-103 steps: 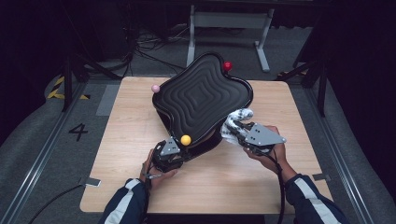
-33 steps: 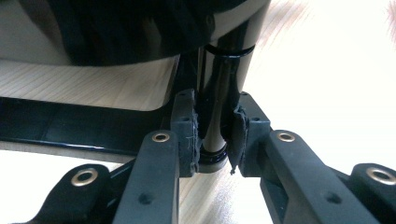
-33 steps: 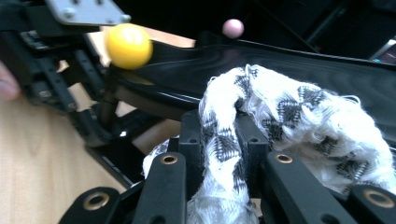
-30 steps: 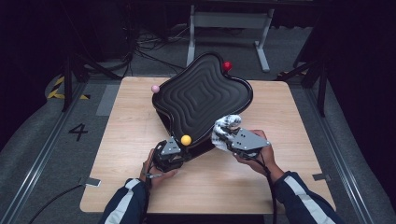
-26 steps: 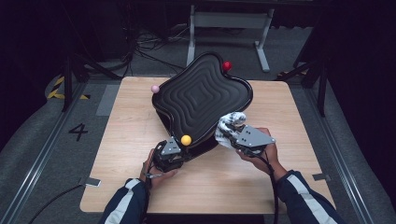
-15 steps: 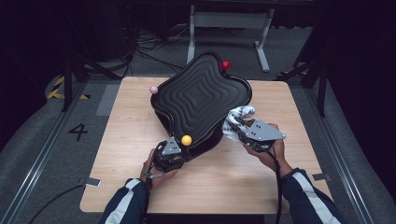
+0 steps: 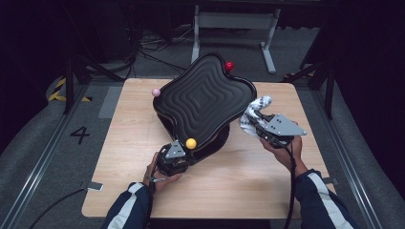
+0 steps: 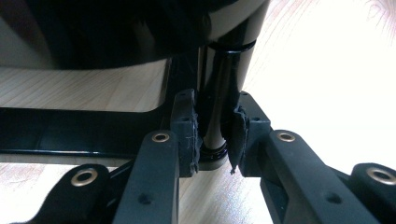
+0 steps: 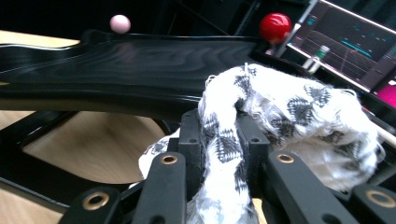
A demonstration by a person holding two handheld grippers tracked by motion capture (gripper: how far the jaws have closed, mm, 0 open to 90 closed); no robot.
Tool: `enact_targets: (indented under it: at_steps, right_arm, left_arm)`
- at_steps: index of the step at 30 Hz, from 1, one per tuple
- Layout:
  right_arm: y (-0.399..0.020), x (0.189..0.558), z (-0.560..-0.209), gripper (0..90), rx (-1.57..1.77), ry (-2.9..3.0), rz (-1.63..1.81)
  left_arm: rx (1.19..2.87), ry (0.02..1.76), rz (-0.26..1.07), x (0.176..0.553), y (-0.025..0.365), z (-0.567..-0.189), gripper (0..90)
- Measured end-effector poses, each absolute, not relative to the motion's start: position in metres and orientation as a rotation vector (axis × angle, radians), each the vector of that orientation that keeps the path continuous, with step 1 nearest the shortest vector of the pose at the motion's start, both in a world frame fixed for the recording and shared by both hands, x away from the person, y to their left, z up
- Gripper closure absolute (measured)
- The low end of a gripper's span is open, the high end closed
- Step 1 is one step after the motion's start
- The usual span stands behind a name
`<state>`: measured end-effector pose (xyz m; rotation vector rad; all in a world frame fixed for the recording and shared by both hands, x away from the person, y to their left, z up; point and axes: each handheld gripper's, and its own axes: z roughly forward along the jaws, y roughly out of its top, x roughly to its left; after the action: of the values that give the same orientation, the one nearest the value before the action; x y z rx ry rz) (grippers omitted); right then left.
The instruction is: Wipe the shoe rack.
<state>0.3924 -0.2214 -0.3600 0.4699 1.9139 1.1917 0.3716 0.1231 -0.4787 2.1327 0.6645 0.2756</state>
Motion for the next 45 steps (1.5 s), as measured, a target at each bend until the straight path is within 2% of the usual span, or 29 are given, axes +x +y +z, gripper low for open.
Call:
enact_targets:
  at_steps: [12,45]
  right_arm:
    - [-0.222,0.391,-0.357,75.8,0.477,1.895,1.203]
    - [-0.136,0.362,-0.387,75.8,0.181,2.124,1.209]
  left_arm:
    - [2.139,0.653,0.28,0.373,0.123,-0.478,73.5]
    - [2.141,0.666,0.276,0.372,0.122,-0.479,73.4]
